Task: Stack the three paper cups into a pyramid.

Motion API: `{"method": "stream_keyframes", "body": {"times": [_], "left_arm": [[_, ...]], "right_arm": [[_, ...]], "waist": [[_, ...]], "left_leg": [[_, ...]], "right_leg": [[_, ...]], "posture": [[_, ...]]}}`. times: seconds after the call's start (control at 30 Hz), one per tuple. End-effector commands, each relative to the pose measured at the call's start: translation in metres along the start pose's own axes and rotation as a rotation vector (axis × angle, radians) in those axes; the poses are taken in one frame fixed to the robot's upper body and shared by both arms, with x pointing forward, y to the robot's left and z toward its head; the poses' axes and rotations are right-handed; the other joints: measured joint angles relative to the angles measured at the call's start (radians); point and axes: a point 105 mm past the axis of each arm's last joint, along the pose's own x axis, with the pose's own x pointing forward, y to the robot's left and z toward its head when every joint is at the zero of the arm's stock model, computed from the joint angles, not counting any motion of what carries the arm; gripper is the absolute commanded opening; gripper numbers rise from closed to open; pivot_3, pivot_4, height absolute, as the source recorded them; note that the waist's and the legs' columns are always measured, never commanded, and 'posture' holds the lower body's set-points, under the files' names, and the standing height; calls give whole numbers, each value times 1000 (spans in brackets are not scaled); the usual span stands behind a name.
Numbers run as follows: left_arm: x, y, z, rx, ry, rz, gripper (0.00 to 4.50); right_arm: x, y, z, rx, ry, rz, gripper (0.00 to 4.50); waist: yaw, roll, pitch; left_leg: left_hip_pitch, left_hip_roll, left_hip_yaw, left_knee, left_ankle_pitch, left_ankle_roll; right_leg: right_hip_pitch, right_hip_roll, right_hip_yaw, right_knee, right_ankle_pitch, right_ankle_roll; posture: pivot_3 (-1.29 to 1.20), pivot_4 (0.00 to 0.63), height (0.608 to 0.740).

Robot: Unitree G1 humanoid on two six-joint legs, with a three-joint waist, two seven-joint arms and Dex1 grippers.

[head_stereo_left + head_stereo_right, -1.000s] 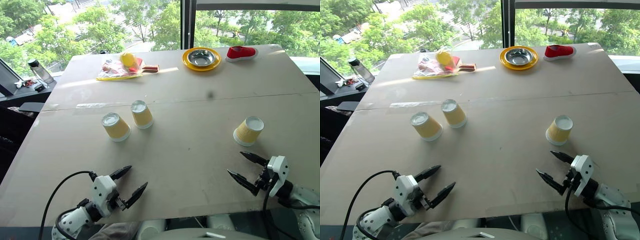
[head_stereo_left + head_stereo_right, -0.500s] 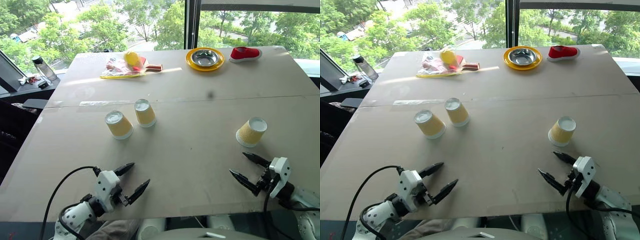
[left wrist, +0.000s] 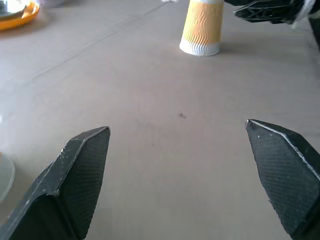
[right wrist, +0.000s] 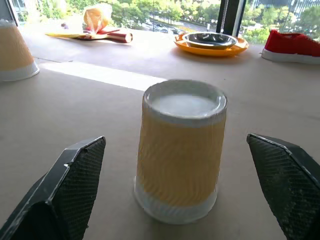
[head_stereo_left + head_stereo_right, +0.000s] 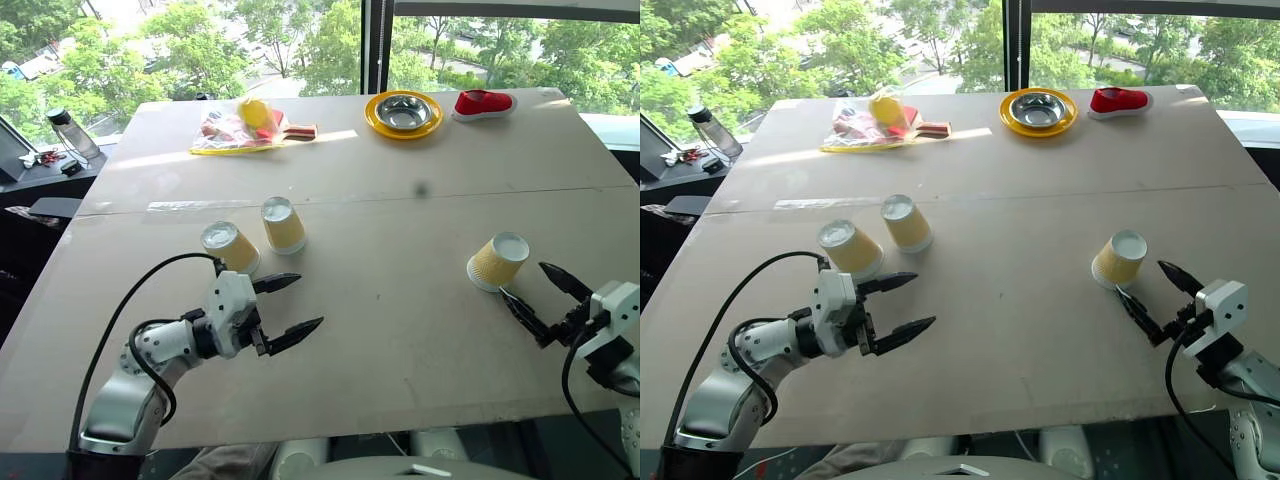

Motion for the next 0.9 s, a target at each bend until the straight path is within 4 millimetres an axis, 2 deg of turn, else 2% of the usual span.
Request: {"method": "stream_keyframes", "body": {"times": [0.03,0.33,0.53,0.63,0.73,0.9], "left_arm": [[10,-5,29,41,-42,-67,4454],[32,-7,73,81,-59,-102,4454],[38,-10,82,71,-61,-113,4454],[40,-9,84,71,-59,-113,4500],[41,-9,86,71,-59,-112,4500],[39,-6,82,47,-65,-68,4500]], "right_arm": [[11,-3,11,-2,-58,-17,4500],[30,-4,-2,23,-43,-10,4500],[32,-3,-3,32,-40,-2,4500],[33,-2,-4,38,-36,6,3710],[34,-2,-4,39,-37,8,2297],[45,4,5,24,-70,37,2228]], "waist": [[1,-1,0],[2,-3,8],[-1,-2,8],[0,-2,9],[0,-2,9],[-2,-2,9]], "left_leg": [[0,0,0,0,0,0],[-1,-1,-1,0,0,0],[-1,-1,0,1,0,0],[-1,-1,0,1,0,0],[0,-2,0,1,0,0],[-1,-2,0,1,0,0]], "right_leg": [[0,0,0,0,0,0],[-1,0,0,0,0,0],[-1,1,1,1,0,0],[-1,2,0,1,0,0],[0,2,0,0,0,0],[-1,2,0,0,0,0]], "posture": [[0,150,740],[0,150,740],[0,150,740],[0,150,740],[0,150,740],[0,150,740]]}}
